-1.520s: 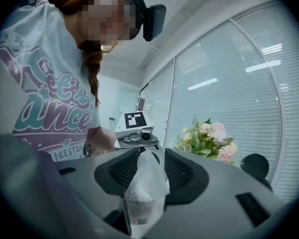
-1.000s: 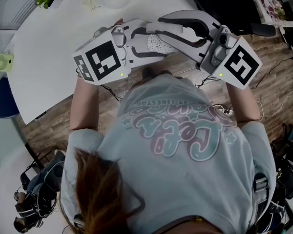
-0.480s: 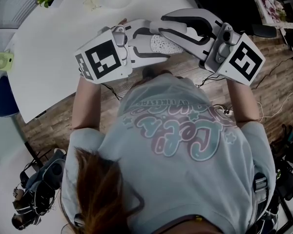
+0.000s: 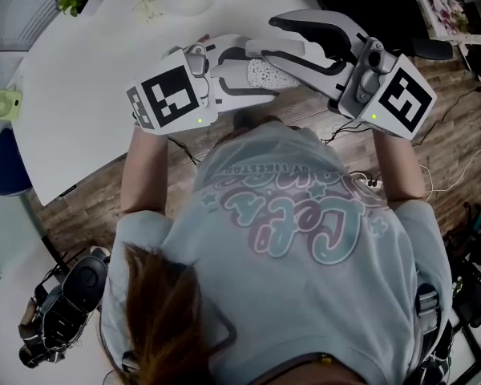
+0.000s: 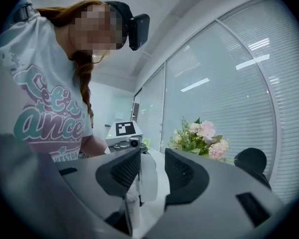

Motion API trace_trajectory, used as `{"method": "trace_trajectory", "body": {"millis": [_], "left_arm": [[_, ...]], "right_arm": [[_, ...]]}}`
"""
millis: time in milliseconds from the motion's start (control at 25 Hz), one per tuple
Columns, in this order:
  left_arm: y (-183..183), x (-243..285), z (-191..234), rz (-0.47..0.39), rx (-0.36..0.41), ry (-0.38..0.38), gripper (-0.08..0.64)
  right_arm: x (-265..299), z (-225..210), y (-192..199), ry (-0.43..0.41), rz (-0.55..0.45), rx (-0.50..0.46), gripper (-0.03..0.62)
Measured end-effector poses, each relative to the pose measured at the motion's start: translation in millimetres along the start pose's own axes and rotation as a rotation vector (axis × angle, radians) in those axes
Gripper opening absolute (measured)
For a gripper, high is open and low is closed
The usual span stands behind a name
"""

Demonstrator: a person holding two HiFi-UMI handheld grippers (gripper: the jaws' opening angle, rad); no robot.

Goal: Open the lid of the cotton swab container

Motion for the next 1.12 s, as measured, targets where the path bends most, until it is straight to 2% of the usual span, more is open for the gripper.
{"method": "trace_trajectory", "body": {"millis": [280, 600, 960, 1120], "left_arm": [[1.3, -1.8, 2.9, -0.004, -0.008, -0.018, 0.191], [0.8, -4.8, 8.3, 0.0, -0.009, -0.038, 0.19], [4.4, -13.3, 16.9, -0.005, -0.013, -0.063, 0.19], [2.5, -12.2, 16.4, -0.005, -0.012, -0.07, 0.19]], "right_arm": [[-4.5, 1.3, -2.9, 0.003, 0.004, -0.034, 0.172], [-13.1, 2.5, -1.8, -0.043, 0.006, -0.034, 0.227], [-23.5, -2.1, 12.7, -0.055, 0.032, -0.011, 0.278], [-31.2, 1.3, 19.7, -0.065, 0.029, -0.033, 0.284]]}}
Point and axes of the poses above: the fingertips, and each gripper's own axes: x forward along the fingers, z to its left, y out of its underside, the point moved 6 cm from there along -x, backward along the fingers, and after that the axes turned 5 degrees about -x, right-handed, at the moved point
